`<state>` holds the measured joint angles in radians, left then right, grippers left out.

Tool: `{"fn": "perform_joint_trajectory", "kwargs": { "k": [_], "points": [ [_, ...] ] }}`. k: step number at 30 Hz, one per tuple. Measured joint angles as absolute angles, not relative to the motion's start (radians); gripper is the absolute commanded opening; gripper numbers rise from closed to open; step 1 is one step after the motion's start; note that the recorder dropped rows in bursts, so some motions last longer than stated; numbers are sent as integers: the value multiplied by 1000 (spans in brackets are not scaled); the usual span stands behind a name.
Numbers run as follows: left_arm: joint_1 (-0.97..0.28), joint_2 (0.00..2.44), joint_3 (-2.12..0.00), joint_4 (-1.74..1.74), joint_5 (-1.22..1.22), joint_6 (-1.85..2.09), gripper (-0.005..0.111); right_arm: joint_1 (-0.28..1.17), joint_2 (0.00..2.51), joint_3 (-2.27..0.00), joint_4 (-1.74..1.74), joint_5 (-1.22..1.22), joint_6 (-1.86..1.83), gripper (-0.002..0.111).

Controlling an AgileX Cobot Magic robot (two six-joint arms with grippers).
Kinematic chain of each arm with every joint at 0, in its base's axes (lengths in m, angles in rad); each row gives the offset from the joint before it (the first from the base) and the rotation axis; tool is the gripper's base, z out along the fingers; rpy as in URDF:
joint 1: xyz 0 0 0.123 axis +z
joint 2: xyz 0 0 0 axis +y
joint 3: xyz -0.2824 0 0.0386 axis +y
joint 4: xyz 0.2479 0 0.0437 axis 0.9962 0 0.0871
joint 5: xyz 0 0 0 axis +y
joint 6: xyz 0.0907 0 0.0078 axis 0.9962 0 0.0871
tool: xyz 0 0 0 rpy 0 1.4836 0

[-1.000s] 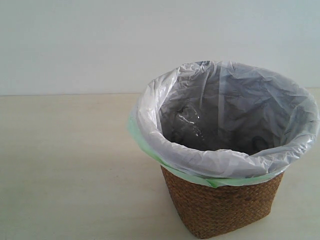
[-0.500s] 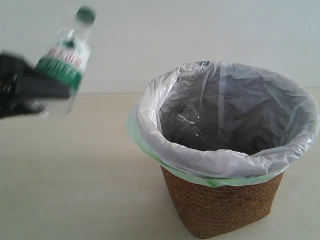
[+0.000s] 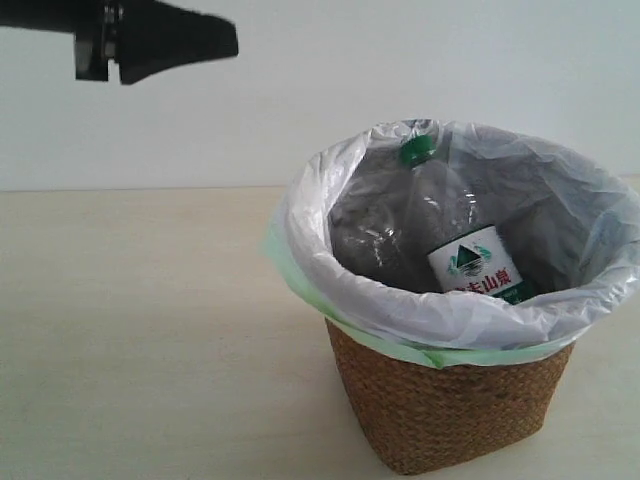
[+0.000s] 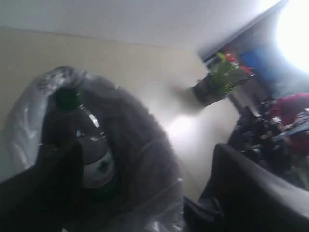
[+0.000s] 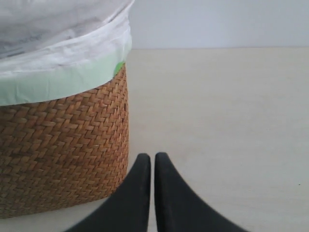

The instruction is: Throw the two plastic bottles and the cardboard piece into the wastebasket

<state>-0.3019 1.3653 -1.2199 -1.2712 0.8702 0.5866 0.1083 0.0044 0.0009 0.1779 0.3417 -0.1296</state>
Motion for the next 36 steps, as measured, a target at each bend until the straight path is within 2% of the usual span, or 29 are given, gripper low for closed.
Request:
{"fn": "perform_joint_trajectory", "kwargs": {
  "k": [4,8,10,14,26,36],
  "points": [
    [-285,1367,-1220,-1091,863,484,66,108,4,1,178,342,-130,0],
    [-258,1367,-1220,-988,886,444,55,108,4,1,178,342,-130,0],
    [-240,1358,-1220,-931,915,430,42,108,4,1,178,342,-130,0],
    [-197,1317,-1220,-773,971,383,6,108,4,1,178,342,-130,0],
    [-172,1004,-1123,-538,945,269,4,108,4,1,178,342,-130,0],
    [-172,784,-800,-495,762,269,4,108,4,1,178,342,-130,0]
  ]
}}
